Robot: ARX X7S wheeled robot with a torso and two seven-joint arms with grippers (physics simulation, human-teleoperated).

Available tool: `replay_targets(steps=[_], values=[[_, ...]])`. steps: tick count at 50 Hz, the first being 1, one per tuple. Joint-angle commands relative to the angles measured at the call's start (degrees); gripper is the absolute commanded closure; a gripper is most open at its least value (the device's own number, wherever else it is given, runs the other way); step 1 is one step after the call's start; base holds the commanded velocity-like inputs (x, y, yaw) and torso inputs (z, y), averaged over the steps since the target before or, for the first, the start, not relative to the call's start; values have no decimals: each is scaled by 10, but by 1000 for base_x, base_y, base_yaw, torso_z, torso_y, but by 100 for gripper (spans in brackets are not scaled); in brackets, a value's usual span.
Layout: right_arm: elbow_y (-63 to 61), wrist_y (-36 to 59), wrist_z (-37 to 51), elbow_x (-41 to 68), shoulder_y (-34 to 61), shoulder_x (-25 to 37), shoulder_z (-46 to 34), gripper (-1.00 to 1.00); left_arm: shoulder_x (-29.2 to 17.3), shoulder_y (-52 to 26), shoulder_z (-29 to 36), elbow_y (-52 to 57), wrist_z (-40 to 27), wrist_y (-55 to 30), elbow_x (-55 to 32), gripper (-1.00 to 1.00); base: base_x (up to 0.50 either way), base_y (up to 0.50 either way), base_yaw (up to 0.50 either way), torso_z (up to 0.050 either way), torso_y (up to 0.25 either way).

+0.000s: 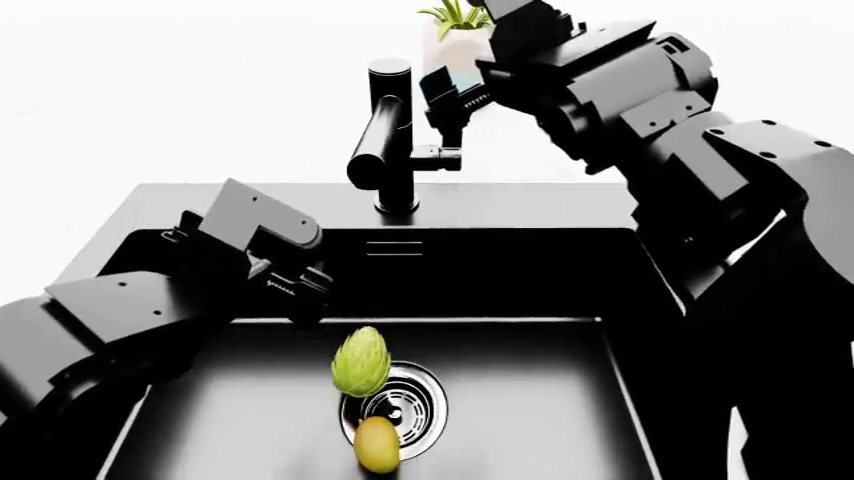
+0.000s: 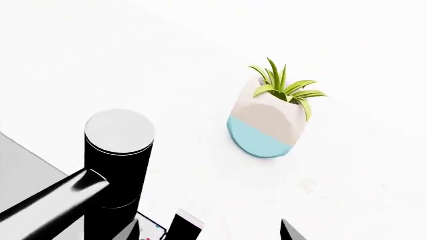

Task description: Pick up the fruits and vegetables and place them in the sink. Turn on the sink faucet to wash them. Then turn the sink off and put them in the tray.

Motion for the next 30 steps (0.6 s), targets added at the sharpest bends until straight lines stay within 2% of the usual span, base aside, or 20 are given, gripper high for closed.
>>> replay_targets(steps=[1, 13, 25, 30], values=[[14, -41, 36, 13, -10, -6, -5, -100, -6, 5, 1, 10, 5, 11, 3, -100, 0, 0, 0, 0, 0], [12, -96, 35, 70, -23, -6, -13, -100, -7, 10, 0, 4, 2, 17, 6, -100, 0, 0, 0, 0, 0], [12, -115, 97, 92, -23, -6, -26, -100, -9, 10, 11, 8, 6, 19, 16, -100, 0, 0, 0, 0, 0], [12, -114, 101, 85, -25, -6, -24, -100, -12, 8, 13, 11, 5, 16, 18, -100, 0, 0, 0, 0, -211]])
